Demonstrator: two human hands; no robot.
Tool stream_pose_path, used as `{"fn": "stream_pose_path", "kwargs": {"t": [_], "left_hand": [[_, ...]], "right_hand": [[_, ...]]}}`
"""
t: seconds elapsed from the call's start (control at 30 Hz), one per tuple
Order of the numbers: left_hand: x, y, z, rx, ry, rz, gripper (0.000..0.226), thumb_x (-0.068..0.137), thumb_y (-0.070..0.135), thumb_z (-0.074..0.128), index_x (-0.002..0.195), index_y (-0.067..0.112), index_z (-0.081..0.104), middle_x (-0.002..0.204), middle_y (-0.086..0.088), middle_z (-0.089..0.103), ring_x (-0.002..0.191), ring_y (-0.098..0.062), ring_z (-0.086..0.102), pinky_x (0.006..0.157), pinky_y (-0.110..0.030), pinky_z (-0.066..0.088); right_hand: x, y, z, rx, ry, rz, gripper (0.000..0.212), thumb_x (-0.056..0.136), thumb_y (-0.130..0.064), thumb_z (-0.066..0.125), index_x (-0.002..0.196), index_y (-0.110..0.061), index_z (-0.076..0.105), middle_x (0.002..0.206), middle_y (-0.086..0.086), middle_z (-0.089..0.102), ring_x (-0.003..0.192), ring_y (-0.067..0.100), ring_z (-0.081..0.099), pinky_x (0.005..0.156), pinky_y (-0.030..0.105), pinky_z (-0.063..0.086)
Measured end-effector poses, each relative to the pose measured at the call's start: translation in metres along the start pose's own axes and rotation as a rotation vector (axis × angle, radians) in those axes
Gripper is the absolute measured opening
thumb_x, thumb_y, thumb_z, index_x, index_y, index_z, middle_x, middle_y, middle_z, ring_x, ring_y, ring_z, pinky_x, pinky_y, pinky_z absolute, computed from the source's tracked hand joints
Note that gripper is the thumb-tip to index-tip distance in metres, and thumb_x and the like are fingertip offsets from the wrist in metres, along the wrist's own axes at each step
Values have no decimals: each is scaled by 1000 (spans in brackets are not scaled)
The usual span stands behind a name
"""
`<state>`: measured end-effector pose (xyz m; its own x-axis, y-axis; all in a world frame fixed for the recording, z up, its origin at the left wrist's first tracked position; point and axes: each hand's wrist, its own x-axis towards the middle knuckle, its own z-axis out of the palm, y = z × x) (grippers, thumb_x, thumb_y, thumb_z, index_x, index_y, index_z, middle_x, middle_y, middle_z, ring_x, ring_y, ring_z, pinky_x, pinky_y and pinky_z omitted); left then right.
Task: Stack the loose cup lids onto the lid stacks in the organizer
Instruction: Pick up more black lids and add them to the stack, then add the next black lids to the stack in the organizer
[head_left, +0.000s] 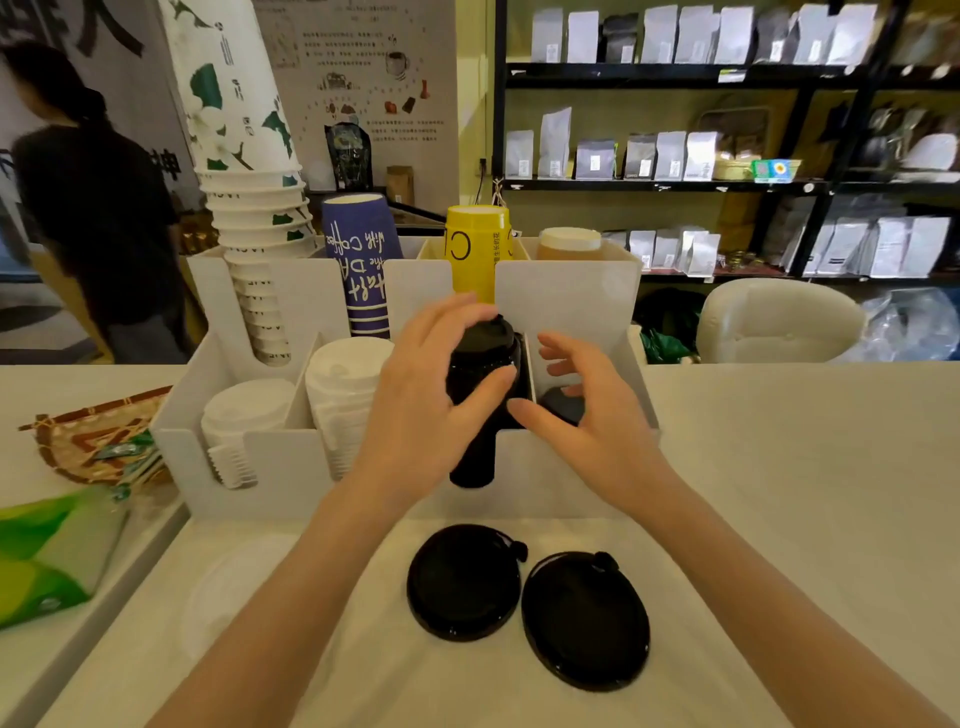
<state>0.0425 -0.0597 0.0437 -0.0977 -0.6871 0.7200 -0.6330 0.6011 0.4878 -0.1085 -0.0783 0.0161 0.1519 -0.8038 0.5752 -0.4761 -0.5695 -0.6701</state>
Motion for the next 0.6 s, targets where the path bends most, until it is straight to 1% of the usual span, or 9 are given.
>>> {"fn": "stream_pose_path", "kwargs": {"t": [0.07, 0.1, 0.2, 0.27, 0.33, 0.4, 0.47, 0.5, 0.6], "left_hand": [[-18, 6, 8, -50, -27, 4, 43, 78, 35, 58, 118, 22, 50, 122, 11, 47, 118, -3, 42, 99, -13, 33], [-29, 8, 13, -69, -73, -12, 44, 78, 38, 58, 118, 23, 50, 123, 10, 49, 118, -4, 43, 99, -15, 35], [-64, 14, 24, -56, -262, -36, 51, 77, 45, 59, 123, 27, 45, 126, 12, 46, 118, 1, 39, 95, -1, 25], [-85, 17, 30, -11, -368, -69, 61, 75, 50, 58, 129, 30, 37, 133, 14, 40, 122, 2, 32, 95, -1, 19], [-101, 19, 34, 51, -465, -116, 72, 73, 56, 57, 134, 31, 28, 141, 14, 33, 129, -2, 27, 102, -13, 20], [-113, 21, 37, 108, -550, -156, 78, 71, 60, 56, 136, 29, 24, 147, 12, 28, 133, -5, 24, 109, -23, 19], [-120, 22, 41, 183, -604, -147, 82, 70, 64, 54, 137, 27, 23, 149, 9, 26, 135, -7, 21, 114, -28, 12], [-122, 21, 43, 230, -618, -121, 84, 69, 66, 53, 137, 25, 24, 148, 8, 28, 136, -8, 22, 116, -30, 7], [-126, 19, 46, 333, -615, -52, 89, 61, 75, 44, 131, 21, 32, 141, 4, 39, 132, -11, 30, 115, -32, 3]], "right_hand": [[-12, 2, -10, -15, -8, 21, 54, 79, -28, 64, 127, -20, 43, 114, -8, 52, 103, 6, 50, 82, 9, 41], [-19, 3, -14, -23, -28, 35, 51, 80, -28, 63, 127, -21, 44, 113, -8, 54, 102, 5, 52, 81, 7, 41], [-41, 9, -24, -45, -83, 83, 38, 82, -25, 59, 119, -24, 50, 105, -12, 57, 97, 4, 55, 77, 10, 42], [-54, 13, -28, -70, -107, 107, 31, 83, -23, 58, 113, -26, 54, 100, -14, 58, 94, 7, 56, 76, 11, 42], [-68, 18, -31, -81, -122, 155, 29, 84, -21, 57, 113, -24, 56, 101, -10, 59, 93, 7, 57, 76, 12, 43], [-81, 23, -33, -95, -137, 204, 29, 85, -21, 55, 115, -22, 56, 103, -7, 60, 90, 3, 56, 74, 7, 42], [-93, 29, -34, -115, -165, 236, 31, 86, -22, 54, 117, -21, 55, 106, -5, 60, 89, -1, 54, 72, 1, 40], [-98, 32, -34, -127, -184, 256, 32, 87, -22, 53, 118, -22, 55, 107, -4, 60, 88, -1, 54, 71, 1, 40], [-109, 37, -35, -166, -251, 332, 32, 87, -24, 51, 119, -22, 55, 106, -8, 58, 89, 2, 53, 71, 7, 40]]}}
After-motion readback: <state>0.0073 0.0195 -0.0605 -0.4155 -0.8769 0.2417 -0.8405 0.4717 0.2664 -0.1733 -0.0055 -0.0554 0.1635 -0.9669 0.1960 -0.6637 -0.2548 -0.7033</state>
